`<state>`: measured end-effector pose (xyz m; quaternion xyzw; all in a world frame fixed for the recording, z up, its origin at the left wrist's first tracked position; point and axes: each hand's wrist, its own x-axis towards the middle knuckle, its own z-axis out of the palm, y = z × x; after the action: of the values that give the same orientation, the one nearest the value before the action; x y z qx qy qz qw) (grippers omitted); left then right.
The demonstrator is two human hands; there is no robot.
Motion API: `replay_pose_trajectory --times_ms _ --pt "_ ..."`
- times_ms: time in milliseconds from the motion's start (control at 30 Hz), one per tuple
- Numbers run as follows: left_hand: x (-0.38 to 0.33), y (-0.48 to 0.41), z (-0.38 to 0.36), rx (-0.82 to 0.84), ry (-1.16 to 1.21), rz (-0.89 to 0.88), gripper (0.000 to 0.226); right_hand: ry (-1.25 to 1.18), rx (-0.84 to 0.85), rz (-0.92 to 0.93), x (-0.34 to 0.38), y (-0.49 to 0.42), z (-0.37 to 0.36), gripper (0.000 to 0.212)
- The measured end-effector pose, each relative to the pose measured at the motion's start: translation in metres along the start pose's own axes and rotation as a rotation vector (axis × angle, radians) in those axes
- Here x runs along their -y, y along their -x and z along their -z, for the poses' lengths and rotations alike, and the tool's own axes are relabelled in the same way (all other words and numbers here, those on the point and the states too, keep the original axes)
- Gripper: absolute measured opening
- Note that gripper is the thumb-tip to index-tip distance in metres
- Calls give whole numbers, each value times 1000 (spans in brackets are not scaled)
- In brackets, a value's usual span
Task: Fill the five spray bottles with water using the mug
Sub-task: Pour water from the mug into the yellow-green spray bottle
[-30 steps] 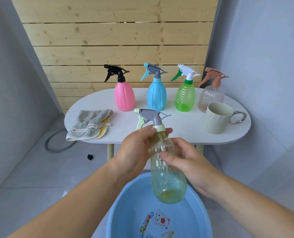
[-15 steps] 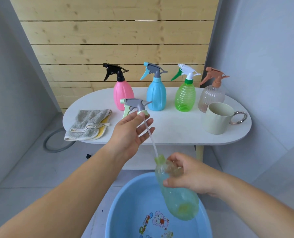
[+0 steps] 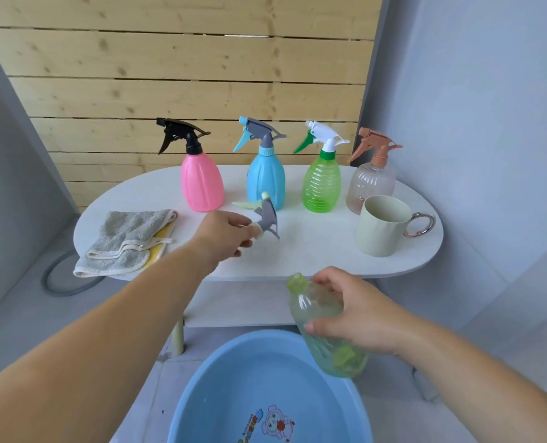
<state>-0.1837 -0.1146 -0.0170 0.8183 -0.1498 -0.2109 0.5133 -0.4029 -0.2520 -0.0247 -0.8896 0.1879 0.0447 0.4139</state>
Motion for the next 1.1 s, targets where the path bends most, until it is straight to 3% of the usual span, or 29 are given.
replay_pose_trajectory --times_ms 233,400,467,567,667,733,800,833,900,1033,1100 --pt "3 -15 -21 33 -479 -215 19 -189 -167 45 2 -12 -8 62" --pt "-5 -13 -17 -13 -1004 -465 38 -326 -208 48 2 -17 -9 61" --pt "-5 -9 -15 -56 -1081 -517 48 -344 -228 53 3 -17 -8 61" --pt "-1 4 -12 -121 -911 -566 47 -362 -251 68 6 -15 -7 51" --pt "0 30 -13 -103 -503 -532 29 -393 -269 89 9 -10 -4 50" --pt "-3 49 -12 108 -154 -350 26 -458 -267 108 11 -7 -1 51" --pt "-2 67 -10 367 96 -217 47 -534 -264 140 12 -6 1 55" --pt "0 75 -10 453 140 -192 57 -574 -258 149 13 -5 2 55" --pt "5 91 -14 527 171 -208 57 -650 -225 171 18 -3 4 51" --pt "10 111 -26 403 246 -219 56 -772 -53 185 28 7 6 39" --pt "12 115 -25 381 264 -192 55 -734 -82 169 32 8 13 31"
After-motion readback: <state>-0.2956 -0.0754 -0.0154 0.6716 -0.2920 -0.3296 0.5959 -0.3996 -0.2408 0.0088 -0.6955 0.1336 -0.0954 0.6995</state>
